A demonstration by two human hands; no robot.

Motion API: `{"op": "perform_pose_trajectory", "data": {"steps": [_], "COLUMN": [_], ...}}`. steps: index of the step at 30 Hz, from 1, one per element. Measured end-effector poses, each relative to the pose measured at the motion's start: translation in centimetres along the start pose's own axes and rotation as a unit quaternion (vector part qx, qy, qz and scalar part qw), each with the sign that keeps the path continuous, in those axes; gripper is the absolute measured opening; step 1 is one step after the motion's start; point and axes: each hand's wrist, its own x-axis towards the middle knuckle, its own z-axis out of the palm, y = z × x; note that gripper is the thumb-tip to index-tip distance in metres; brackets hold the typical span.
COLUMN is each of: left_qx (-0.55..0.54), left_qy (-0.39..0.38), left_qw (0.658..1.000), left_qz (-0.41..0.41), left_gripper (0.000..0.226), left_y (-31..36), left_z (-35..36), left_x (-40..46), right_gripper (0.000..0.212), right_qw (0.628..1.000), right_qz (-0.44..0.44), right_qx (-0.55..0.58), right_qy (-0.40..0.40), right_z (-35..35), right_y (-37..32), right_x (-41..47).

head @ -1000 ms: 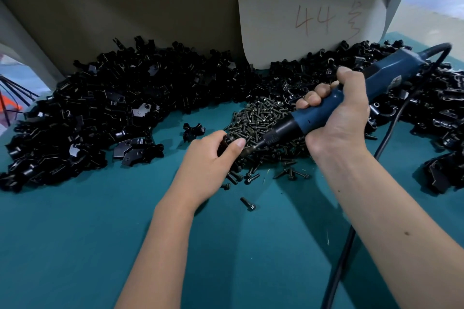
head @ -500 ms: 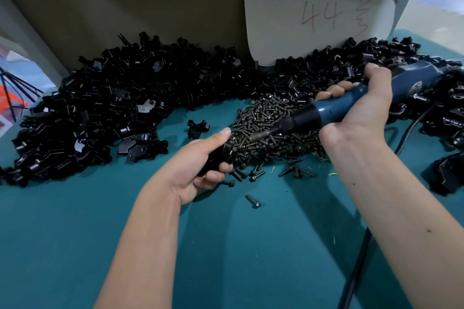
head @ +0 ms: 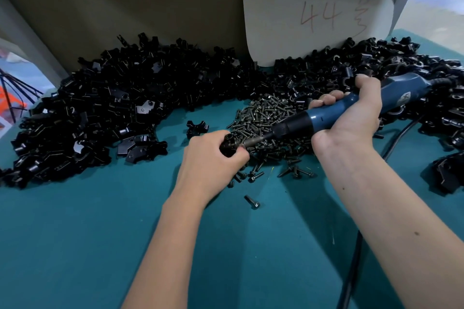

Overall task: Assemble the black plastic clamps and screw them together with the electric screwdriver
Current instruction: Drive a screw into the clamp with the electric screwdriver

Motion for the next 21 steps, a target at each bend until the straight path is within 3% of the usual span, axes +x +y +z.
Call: {"op": "perform_pose_trajectory", "data": {"steps": [9, 14, 21], "left_qx": [0.019, 0.071, 0.137], "left_qy": [-0.010, -0.017, 0.033], "left_qw": [1.000, 0.997, 0.989], "left_qz": [0.013, -0.012, -0.038], "left_gripper": [0.030, 0.026, 0.027], "left_y": [0.2, 1.1, 2.0], "left_z": [0.5, 0.7, 1.8], "left_x": [-0.2, -0.5, -0.6], "right_gripper": [0.042, 0.032, 0.022], "right_qw": [1.000, 1.000, 0.999], "right_qz": [0.004, -0.009, -0.027], "right_qx": [0.009, 0.012, 0.017], "right_qy": [0.018, 0.026, 0.038], "right_z": [-0.2, -0.2, -0.4], "right_y": [0.4, 0.6, 0.9], "right_x": [0.2, 0.1, 0.1]}}
